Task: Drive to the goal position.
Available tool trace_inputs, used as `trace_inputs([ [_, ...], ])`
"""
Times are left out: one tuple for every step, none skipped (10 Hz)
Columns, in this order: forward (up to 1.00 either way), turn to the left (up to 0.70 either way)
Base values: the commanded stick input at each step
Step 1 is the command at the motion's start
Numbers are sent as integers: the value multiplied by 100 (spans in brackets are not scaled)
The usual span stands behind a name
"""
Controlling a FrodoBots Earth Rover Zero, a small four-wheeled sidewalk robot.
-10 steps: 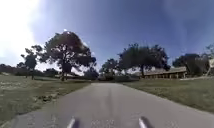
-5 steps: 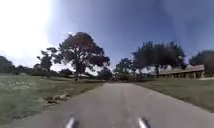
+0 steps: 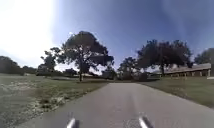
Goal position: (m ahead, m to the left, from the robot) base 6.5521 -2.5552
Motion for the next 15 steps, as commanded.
trace_inputs([
  [70,0],
  [70,0],
  [70,0],
  [70,0],
  [70,0],
  [70,0],
  [70,0],
  [70,0],
  [70,0],
  [70,0],
  [70,0],
  [70,0],
  [70,0],
  [70,0],
  [70,0],
])
